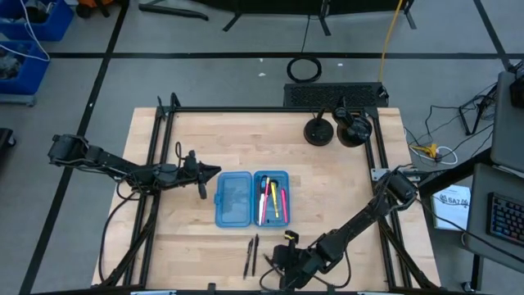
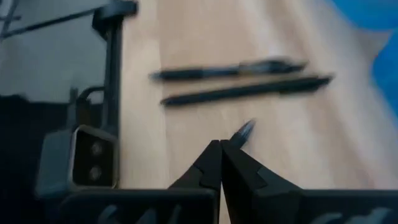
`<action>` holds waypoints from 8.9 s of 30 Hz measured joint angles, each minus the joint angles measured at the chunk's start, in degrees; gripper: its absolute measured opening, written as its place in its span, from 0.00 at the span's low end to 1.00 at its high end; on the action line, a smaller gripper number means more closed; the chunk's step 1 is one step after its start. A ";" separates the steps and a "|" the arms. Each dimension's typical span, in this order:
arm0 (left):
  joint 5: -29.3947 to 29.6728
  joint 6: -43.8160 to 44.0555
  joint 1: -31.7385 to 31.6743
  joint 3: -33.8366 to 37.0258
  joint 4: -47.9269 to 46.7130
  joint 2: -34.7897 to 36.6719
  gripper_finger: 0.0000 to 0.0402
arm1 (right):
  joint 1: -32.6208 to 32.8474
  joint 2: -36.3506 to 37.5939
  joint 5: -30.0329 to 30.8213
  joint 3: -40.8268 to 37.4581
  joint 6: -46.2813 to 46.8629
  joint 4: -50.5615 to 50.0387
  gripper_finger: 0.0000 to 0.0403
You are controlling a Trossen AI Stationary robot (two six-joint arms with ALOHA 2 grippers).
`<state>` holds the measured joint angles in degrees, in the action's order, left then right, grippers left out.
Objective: Pick & place school supplies into a supply box
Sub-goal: Put the right black pen into the blue supply box, then put the left black pen into the blue supply box
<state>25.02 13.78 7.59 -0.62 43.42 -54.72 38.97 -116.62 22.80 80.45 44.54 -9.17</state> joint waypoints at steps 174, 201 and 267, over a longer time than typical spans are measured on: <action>0.60 -7.94 -0.02 0.02 -12.80 0.00 0.08 | -30.57 -1.25 -21.42 18.48 -125.15 -51.16 0.05; 0.57 -7.68 -0.01 0.02 -13.37 -0.01 0.08 | -33.46 -0.45 -17.42 5.85 -130.57 -38.57 0.22; 10.86 50.56 28.20 -55.50 -74.95 -18.11 0.08 | -11.09 72.50 1.06 -79.35 -34.12 46.60 0.01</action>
<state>35.88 64.35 35.80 -56.13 -31.54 -72.83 27.88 -44.12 23.85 1.10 10.42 37.43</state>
